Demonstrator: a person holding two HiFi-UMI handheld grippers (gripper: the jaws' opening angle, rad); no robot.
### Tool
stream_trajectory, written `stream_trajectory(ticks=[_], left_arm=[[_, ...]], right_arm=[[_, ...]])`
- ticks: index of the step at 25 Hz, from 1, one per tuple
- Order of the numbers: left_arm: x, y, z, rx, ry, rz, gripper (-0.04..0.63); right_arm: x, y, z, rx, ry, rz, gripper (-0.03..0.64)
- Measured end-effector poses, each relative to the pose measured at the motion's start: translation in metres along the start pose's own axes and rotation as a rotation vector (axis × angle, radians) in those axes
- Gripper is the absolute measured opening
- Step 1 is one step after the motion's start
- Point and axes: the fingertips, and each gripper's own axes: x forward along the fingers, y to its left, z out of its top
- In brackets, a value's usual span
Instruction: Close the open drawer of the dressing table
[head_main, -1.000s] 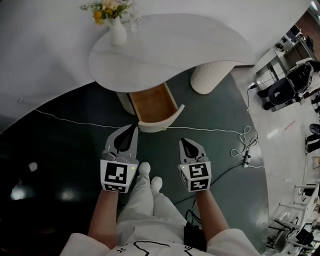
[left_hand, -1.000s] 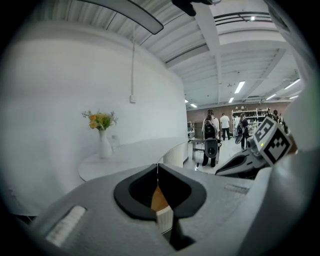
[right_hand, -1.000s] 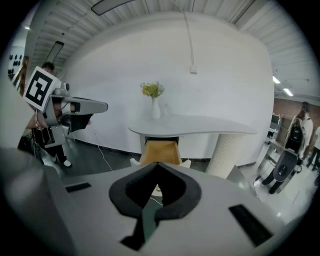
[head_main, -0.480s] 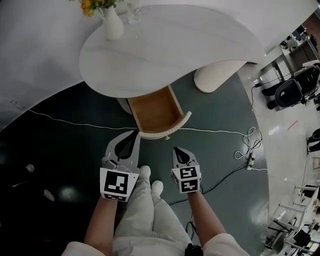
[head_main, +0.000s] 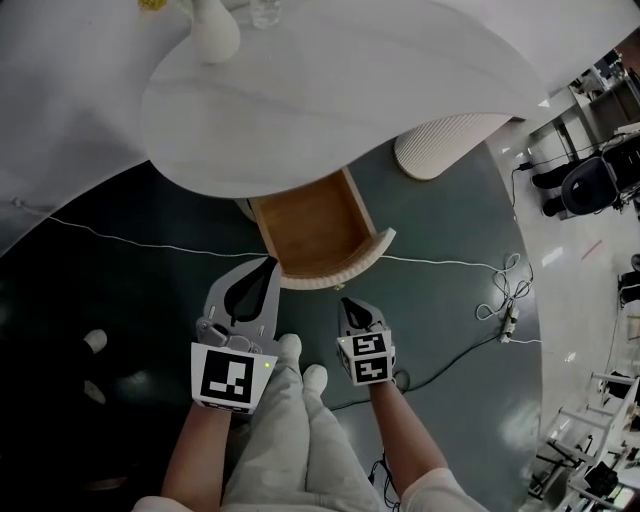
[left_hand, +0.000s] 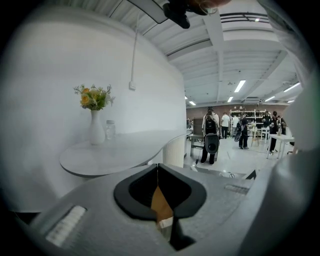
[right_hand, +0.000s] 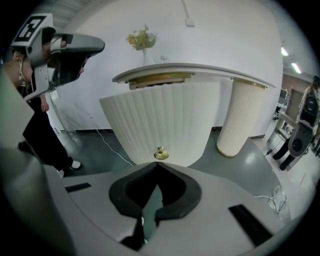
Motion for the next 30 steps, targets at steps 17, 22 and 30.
stream_trajectory(ticks=[17, 22, 30], left_arm=[[0.018, 0.009, -0.007, 0.001, -0.021, 0.017, 0.018], [0.023, 0.012, -0.008, -0.003, -0.02, 0.01, 0.017], [0.03, 0.017, -0.007, -0.004, -0.023, 0.006, 0.017]], right_arm=[[0.069, -0.011, -0.02, 0.05, -0.092, -0.058, -0.003], [0.079, -0.013, -0.014, 0.054, -0.119, -0.078, -0.003], [0.082, -0.016, -0.01, 0.065, -0.128, -0.07, -0.003]])
